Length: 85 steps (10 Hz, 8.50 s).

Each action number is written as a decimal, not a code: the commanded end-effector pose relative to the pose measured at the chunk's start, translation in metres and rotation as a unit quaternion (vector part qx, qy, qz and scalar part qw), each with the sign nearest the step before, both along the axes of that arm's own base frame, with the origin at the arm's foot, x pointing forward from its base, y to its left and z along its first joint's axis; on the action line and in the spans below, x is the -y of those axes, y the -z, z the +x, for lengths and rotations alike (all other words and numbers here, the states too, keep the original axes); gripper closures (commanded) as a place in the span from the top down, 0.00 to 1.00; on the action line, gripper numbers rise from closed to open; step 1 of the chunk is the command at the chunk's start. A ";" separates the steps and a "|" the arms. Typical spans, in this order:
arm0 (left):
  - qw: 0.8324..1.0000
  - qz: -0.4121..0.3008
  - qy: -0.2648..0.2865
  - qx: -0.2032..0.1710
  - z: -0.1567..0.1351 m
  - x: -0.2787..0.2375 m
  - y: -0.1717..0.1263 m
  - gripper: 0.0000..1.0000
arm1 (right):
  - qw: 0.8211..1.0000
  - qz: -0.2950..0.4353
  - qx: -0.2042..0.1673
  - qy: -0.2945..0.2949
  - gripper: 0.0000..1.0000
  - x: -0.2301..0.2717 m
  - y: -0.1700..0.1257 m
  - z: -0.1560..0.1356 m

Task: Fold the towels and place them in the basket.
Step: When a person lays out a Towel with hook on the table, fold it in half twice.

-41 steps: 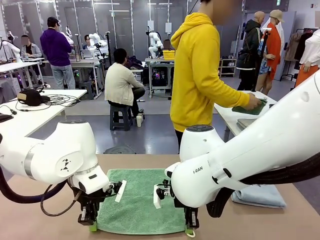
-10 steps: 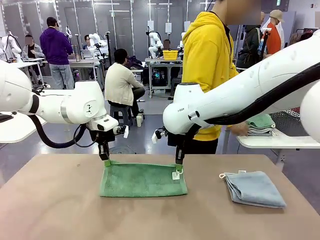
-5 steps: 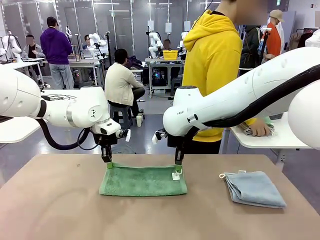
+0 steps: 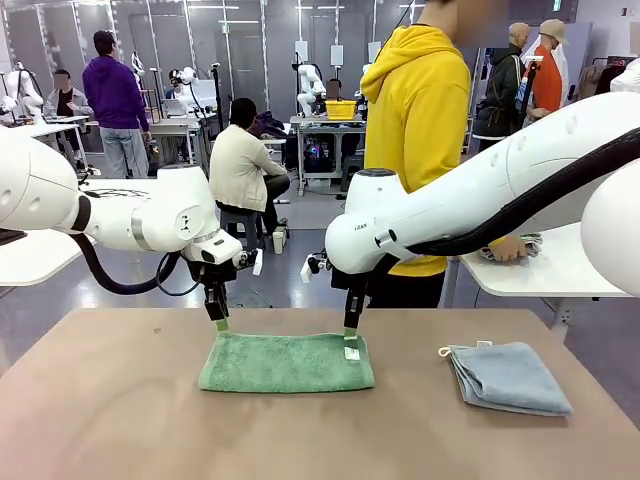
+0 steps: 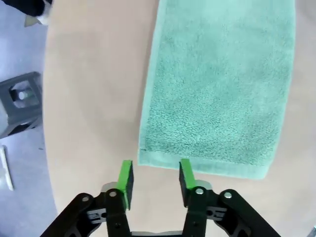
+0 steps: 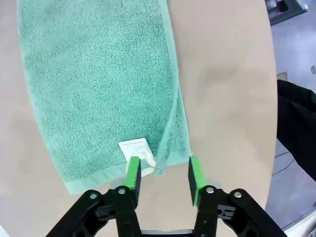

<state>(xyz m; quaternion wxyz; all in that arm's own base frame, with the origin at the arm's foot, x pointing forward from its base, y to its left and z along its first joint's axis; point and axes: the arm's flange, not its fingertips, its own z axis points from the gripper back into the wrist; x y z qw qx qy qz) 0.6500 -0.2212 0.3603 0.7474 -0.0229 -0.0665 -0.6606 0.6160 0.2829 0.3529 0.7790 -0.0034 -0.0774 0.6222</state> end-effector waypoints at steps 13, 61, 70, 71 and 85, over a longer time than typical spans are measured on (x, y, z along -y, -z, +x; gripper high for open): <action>0.999 -0.010 0.001 0.041 -0.031 -0.001 -0.019 0.98 | 1.000 -0.001 0.020 -0.003 1.00 0.006 -0.017 -0.017; 0.944 -0.053 -0.326 0.025 -0.227 -0.131 -0.124 0.98 | 0.735 0.086 -0.101 0.665 0.04 0.000 0.067 -0.024; 0.944 -0.053 -0.326 0.025 -0.227 -0.131 -0.124 0.98 | 0.766 0.056 -0.051 0.638 0.00 0.010 0.024 -0.033; 0.944 -0.053 -0.326 0.025 -0.227 -0.131 -0.124 0.98 | 0.767 0.029 -0.019 0.640 0.00 0.019 0.007 -0.035; 0.944 -0.053 -0.326 0.025 -0.227 -0.131 -0.124 0.98 | 0.816 0.005 -0.048 0.576 0.00 -0.092 -0.014 -0.027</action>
